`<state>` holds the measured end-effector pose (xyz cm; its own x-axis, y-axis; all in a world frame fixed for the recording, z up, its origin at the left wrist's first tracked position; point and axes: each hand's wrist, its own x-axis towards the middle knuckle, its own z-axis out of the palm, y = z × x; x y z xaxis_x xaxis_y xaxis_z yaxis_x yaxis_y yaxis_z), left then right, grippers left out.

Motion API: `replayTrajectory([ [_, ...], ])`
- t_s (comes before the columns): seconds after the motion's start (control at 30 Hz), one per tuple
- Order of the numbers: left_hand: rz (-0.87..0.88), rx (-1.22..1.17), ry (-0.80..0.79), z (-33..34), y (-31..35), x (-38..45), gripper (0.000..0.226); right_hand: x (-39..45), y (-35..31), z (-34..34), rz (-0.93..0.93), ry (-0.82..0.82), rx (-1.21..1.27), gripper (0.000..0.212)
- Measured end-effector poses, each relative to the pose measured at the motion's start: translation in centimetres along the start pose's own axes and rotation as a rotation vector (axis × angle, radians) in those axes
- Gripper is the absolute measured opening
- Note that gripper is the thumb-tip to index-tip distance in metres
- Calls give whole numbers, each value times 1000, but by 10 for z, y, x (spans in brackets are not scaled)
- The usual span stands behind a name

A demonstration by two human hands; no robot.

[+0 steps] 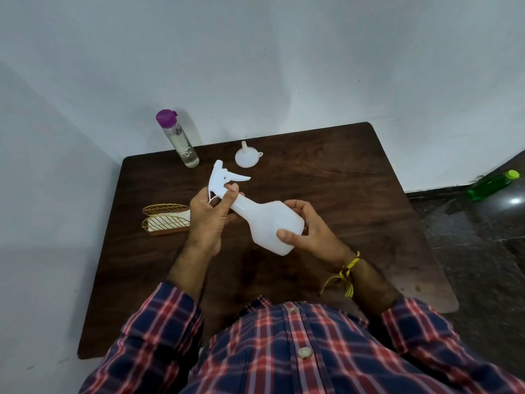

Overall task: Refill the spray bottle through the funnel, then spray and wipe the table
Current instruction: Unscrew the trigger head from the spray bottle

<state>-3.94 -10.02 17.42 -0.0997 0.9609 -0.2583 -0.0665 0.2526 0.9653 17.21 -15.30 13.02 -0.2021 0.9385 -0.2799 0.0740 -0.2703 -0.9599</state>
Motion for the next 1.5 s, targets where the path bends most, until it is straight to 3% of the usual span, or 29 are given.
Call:
replayTrajectory([
  [0.1, 102, 80, -134, -3, 11, 3, 37, 2, -10, -2, 106, -128, 139, 76],
  [0.23, 140, 86, -70, 4, 17, -1, 35, -3, -7, 16, -64, 59, -173, 95],
  [0.3, 140, 78, -157, 2, 19, -2, 38, -3, -13, 12, -16, -19, -89, 99],
  [0.4, 125, 74, -310, -1, 19, -2, 43, 0, -23, -2, 149, -227, 142, 75],
  [0.47, 125, 80, -257, 6, 16, -4, 41, -4, -23, 4, 72, -150, 13, 72],
  [0.53, 127, 116, -146, 13, 13, -9, 39, -4, -18, 11, -73, 51, -349, 89],
  [0.57, 124, 118, -115, 14, 12, -10, 39, -4, -18, 12, -104, 53, -388, 94],
  [0.7, 134, 52, -215, 7, 14, -10, 46, -2, -30, -7, 132, -193, -43, 79],
  [0.77, 166, 46, -177, 11, 15, -14, 45, -5, -29, -3, 71, -134, -84, 71],
  [0.87, 202, 87, -63, 20, 14, -20, 39, -6, -19, 9, -80, 34, -352, 94],
  [0.93, 209, 85, -88, 21, 14, -20, 42, -4, -22, 4, 18, -87, -218, 101],
  [1.0, 202, 63, -149, 19, 14, -20, 47, -3, -25, -6, 122, -213, -101, 90],
  [1.07, 204, 54, -136, 18, 13, -22, 46, -6, -24, -5, 93, -174, -104, 78],
  [1.17, 199, 29, -42, 19, 10, -24, 39, -8, -19, 2, -9, -32, -288, 93],
  [1.23, 192, 22, -24, 19, 10, -24, 39, -7, -19, 3, 50, -116, -196, 100],
  [1.33, 200, 68, -43, 19, 6, -25, 41, -7, -16, 9, 61, -219, -168, 88],
  [1.5, 187, 45, 82, 19, 8, -24, 32, -7, 2, 3, -68, 7, -483, 86],
])
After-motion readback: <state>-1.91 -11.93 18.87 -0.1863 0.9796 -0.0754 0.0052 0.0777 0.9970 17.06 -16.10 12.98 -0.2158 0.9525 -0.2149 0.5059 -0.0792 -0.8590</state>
